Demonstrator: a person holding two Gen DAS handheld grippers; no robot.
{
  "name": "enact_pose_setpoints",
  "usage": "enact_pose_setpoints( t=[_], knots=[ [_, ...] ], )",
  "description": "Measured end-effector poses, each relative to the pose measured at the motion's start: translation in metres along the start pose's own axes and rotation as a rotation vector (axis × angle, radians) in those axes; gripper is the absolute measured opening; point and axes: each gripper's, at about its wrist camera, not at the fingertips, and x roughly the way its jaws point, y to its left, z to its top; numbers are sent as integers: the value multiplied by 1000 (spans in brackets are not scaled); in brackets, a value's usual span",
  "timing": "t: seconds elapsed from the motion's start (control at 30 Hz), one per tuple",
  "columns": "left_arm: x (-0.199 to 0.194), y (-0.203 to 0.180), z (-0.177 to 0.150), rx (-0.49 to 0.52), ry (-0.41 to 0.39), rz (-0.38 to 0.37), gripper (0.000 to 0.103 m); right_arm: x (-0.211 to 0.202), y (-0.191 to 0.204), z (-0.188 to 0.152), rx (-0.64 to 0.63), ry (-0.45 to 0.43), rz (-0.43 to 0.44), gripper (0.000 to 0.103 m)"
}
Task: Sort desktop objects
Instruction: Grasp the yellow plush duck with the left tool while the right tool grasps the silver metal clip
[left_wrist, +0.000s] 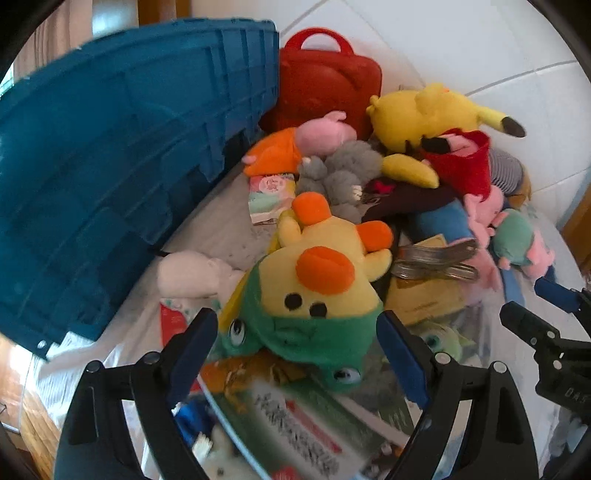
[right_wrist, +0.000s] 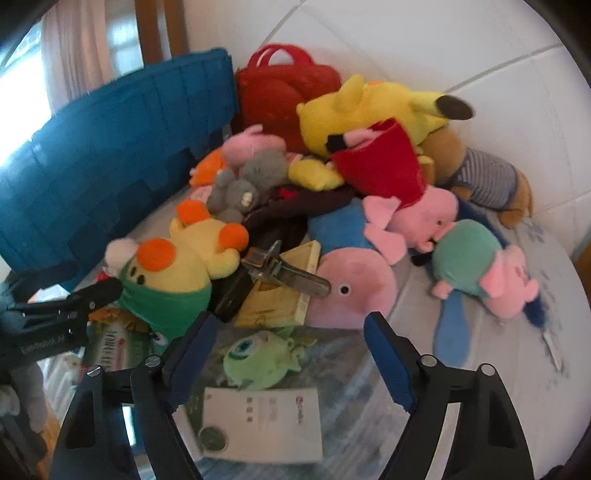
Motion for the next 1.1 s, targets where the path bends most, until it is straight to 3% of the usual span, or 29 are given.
enact_pose_setpoints(
  t=[0.13, 0.4, 0.5, 0.63, 0.8, 0.9, 0.97, 1.1],
  knots=[
    [28, -2, 13, 7, 30, -4, 88, 30, 2, 7, 2, 26, 15, 65],
    [79, -4, 31, 14, 108, -38, 89, 74, 7, 24, -22, 56, 12, 65],
    [95, -5, 36, 20, 138, -43, 95, 90, 9, 29, -31, 63, 7, 64],
    [114, -7, 38, 22, 172, -56, 103, 109, 13, 37, -59, 71, -22, 50],
    [125, -12, 38, 45, 173, -55, 103, 125, 7, 41, -56, 69, -50, 51],
    [122, -14, 36, 56, 163, -76, 94, 134, 6, 41, -68, 80, -79, 51],
    [118, -14, 34, 58, 160, -93, 83, 134, 4, 42, -57, 75, -85, 46],
    [104, -9, 31, 37, 147, -124, 77, 119, -6, 46, 7, 47, -43, 33]
  ],
)
